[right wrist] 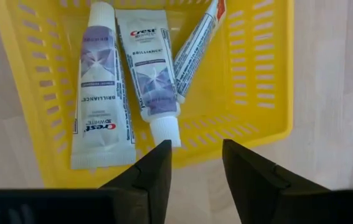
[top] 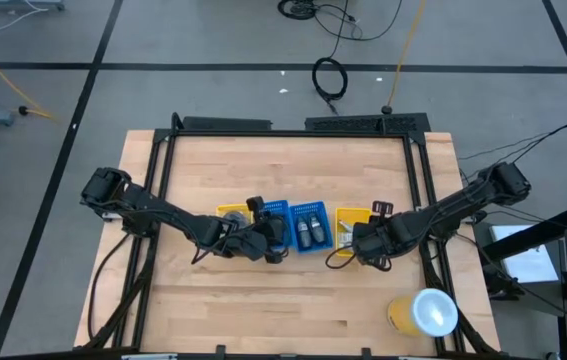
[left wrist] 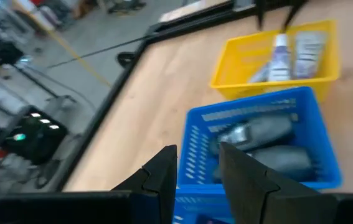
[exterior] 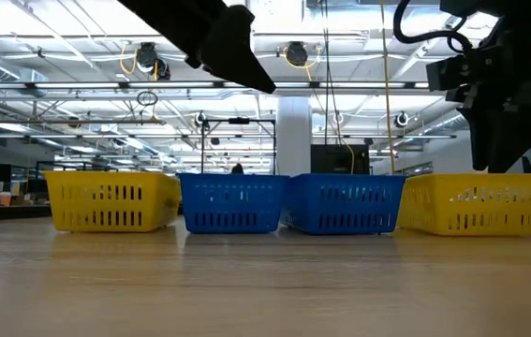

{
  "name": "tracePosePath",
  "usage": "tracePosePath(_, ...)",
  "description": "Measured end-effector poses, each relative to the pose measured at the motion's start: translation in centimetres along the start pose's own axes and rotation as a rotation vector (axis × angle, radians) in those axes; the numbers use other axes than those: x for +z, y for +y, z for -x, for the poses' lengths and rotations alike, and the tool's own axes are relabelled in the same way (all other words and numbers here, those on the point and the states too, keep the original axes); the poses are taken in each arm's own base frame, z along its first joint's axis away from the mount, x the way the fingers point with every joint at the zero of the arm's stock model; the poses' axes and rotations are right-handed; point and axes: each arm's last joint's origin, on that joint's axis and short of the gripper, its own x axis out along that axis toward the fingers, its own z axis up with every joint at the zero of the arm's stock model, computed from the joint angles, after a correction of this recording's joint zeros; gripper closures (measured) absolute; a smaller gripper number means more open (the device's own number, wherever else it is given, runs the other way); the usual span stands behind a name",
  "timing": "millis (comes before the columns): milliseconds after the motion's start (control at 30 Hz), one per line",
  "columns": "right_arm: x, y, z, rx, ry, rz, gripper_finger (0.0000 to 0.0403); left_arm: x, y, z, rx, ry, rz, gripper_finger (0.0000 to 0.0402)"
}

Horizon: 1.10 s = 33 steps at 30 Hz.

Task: Pick & Place Travel size toiletries
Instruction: Return to Home Position

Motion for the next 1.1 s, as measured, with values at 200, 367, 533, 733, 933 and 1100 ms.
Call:
tracePosePath(200, -0.2, -0.7, 1.0, -0.053, -0.104, -0.085, 0.0267, 0.7, 1.7, 1.9, -0.059, -0.006, 0.023, 0.0282)
tracePosePath(367, -0.5, -1.1, 3.1, -0.064, -0.336, -0.145, 0.0268, -0.9, 3.6, 3.8, -0.025, -0.024, 0.098, 0.0282)
tracePosePath(533, -0.7, -0.8, 3.9, 0.019, -0.640, -0.151, 0.0268, -3.6, 5.3, 5.7, -0.084, -0.071, 0.193, 0.0282)
tracePosePath(733, -1.9, -1.4, 3.6, 0.144, -0.932, -0.178, 0.0269, -6.0, 7.2, 8.1, -0.155, -0.202, 0.301, 0.0282)
tracePosePath(933, -3.7, -2.5, 2.5, 0.186, -1.217, -0.242, 0.0272, -8.2, 8.6, 10.0, -0.167, -0.281, 0.338, 0.0282)
tracePosePath(1100, -5.3, -3.1, 1.4, 0.179, -1.394, -0.279, 0.0272, -9.9, 9.4, 11.1, -0.175, -0.314, 0.373, 0.0282)
